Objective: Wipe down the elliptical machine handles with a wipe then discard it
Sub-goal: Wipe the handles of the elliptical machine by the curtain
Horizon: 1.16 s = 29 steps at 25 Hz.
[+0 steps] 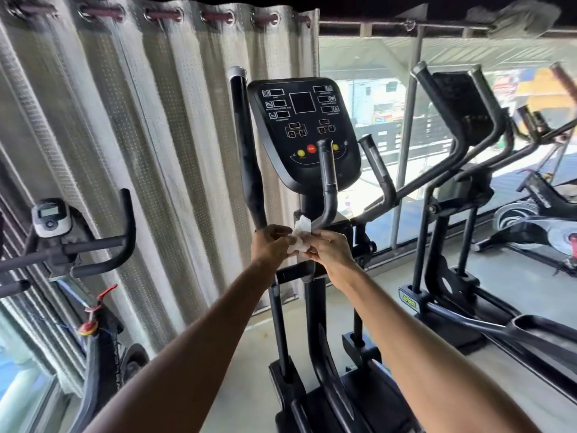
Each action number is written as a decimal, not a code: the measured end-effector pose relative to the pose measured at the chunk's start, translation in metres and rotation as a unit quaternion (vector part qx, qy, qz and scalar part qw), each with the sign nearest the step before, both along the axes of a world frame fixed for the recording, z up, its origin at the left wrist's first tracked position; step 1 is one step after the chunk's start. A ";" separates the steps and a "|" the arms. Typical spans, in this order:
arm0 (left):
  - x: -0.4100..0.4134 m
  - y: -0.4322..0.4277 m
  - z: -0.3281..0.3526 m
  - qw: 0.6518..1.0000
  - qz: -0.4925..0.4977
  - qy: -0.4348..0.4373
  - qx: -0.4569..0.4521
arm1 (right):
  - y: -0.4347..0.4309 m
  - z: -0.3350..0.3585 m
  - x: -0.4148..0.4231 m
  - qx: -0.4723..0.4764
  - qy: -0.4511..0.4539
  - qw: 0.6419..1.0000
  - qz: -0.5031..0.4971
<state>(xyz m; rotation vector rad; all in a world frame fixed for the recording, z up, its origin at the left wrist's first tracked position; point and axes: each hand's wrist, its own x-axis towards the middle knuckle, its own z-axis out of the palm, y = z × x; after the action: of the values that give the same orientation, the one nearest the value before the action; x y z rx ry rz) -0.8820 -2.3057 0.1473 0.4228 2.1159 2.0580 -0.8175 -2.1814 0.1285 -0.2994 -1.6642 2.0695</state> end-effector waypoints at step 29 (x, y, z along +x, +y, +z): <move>0.003 0.138 0.016 0.983 -0.157 -0.087 0.024 | 0.174 0.001 0.049 0.143 -0.023 0.984 -0.106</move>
<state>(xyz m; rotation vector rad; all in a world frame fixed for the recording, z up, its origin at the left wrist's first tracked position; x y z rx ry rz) -0.8786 -2.1680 0.1632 0.5245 1.7754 1.8926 -0.7681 -2.0070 0.1297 -0.4095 -1.8416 1.6568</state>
